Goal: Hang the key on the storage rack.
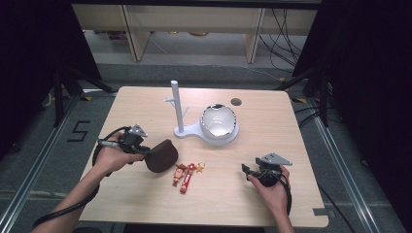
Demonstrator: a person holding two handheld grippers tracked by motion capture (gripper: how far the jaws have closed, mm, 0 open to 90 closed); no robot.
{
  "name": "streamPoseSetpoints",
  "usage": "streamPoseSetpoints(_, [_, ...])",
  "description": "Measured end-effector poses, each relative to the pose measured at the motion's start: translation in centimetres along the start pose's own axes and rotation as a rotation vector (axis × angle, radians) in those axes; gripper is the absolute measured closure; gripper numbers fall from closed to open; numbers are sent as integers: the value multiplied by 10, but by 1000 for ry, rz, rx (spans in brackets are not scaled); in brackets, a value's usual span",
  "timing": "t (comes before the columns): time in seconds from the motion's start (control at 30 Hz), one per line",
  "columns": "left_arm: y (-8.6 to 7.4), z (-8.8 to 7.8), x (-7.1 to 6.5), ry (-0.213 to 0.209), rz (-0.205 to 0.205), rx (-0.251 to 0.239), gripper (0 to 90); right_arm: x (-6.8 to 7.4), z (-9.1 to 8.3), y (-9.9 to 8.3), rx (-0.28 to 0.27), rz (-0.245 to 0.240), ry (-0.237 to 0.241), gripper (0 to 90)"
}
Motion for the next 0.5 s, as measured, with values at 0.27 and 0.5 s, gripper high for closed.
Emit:
streamPoseSetpoints(0.27, [2, -5, -3, 13, 3, -12, 741, 0, 2, 0, -11, -19, 3, 367])
streamPoseSetpoints(0.5, [4, -7, -3, 9, 6, -9, 744, -1, 3, 0, -25, -20, 4, 368])
Point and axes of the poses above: each handheld gripper's, and its own axes: z roughly forward along the jaws, y roughly out of its top, x roughly to its left, the point moved 2 cm from there along z, roughly forward along the jaws
